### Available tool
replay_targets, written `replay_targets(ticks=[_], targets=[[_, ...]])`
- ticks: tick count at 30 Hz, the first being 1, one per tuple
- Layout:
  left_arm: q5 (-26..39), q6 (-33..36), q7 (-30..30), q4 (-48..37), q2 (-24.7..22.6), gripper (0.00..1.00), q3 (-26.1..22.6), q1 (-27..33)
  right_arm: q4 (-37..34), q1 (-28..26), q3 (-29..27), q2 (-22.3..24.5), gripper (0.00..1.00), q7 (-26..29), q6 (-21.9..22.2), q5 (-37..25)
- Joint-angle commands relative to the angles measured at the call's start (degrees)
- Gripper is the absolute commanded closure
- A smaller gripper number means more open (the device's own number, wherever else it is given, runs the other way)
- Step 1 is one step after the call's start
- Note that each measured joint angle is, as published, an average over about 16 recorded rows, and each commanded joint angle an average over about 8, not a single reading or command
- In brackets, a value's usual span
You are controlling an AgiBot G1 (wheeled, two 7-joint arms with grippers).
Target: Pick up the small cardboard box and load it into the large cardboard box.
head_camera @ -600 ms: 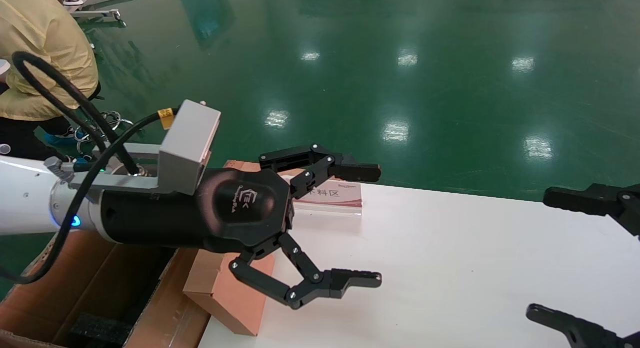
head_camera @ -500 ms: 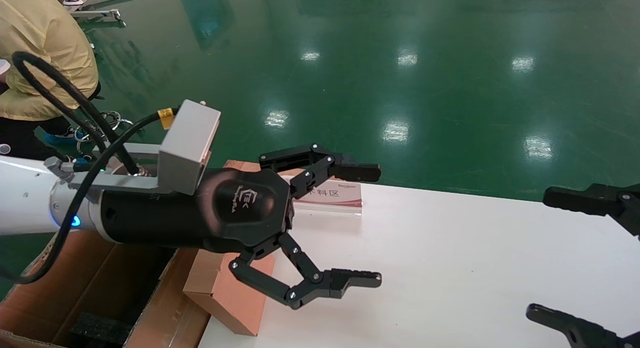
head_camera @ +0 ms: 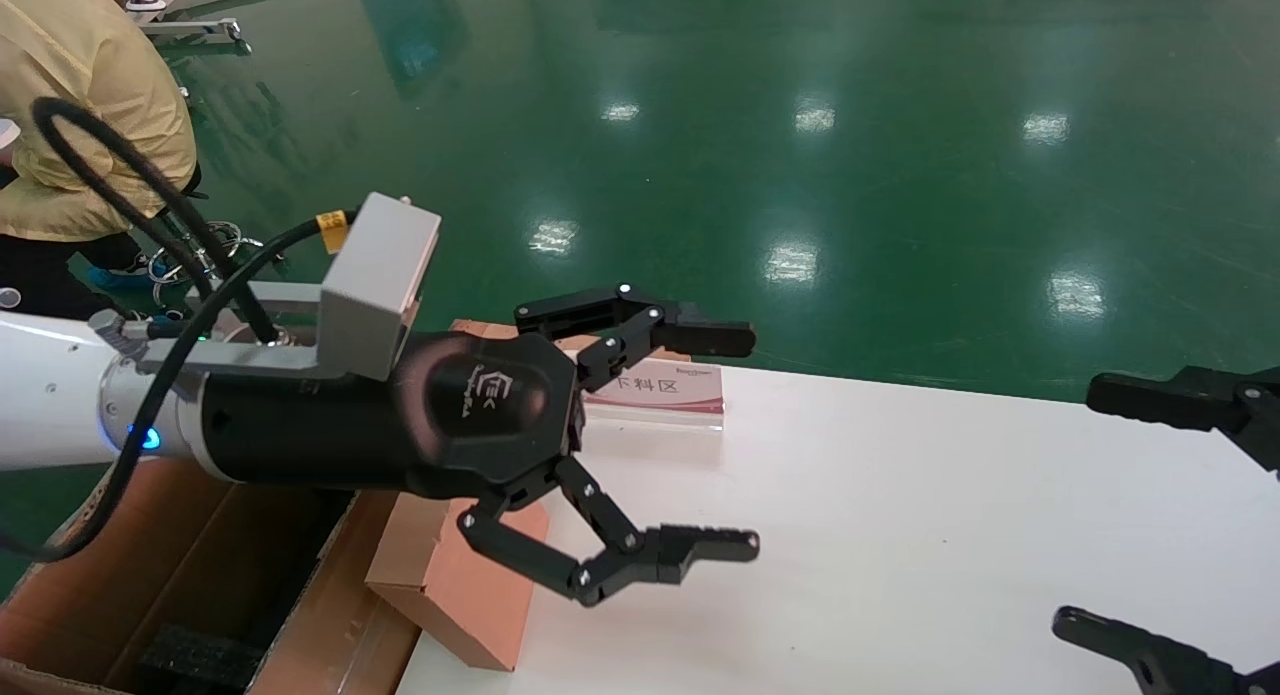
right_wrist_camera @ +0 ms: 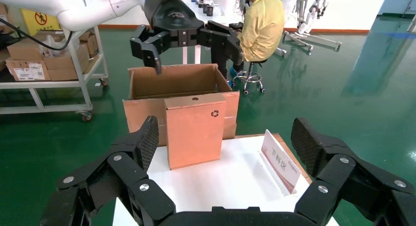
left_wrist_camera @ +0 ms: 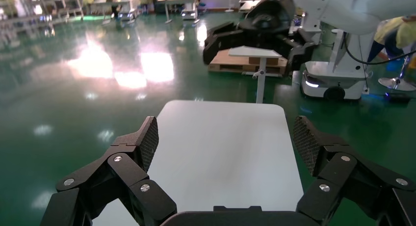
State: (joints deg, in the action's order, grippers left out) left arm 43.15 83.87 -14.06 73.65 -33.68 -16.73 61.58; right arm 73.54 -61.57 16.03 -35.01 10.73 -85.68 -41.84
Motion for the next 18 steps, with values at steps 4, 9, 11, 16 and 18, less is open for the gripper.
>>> replay_targets(ticks=[4,9,11,16,18], targets=[[1.89,-2.26,-5.1,0.64,1.82,0.0,-1.08,0.28,-0.02,-0.01,0.02,0.0,0.0,-0.02,0.0,0.01],[6.16,-5.65,-15.86,2.52,4.8,0.0,-3.54,2.23,-0.03,-0.02,0.05,0.01,0.0,-0.03,0.0,0.02],[8.67,-6.38,-21.25,3.02,5.87,0.0,-5.04,3.68,-0.03,-0.03,0.06,0.01,0.0,-0.03,0.0,0.03],[15.46,-6.18,-36.14,3.54,6.99,0.0,-9.25,9.17,-0.03,-0.03,0.08,0.02,0.0,-0.04,0.01,0.05],[18.28,-5.76,-41.24,3.71,7.06,0.0,-10.61,11.71,-0.03,-0.04,0.09,0.02,0.0,-0.05,0.01,0.05]])
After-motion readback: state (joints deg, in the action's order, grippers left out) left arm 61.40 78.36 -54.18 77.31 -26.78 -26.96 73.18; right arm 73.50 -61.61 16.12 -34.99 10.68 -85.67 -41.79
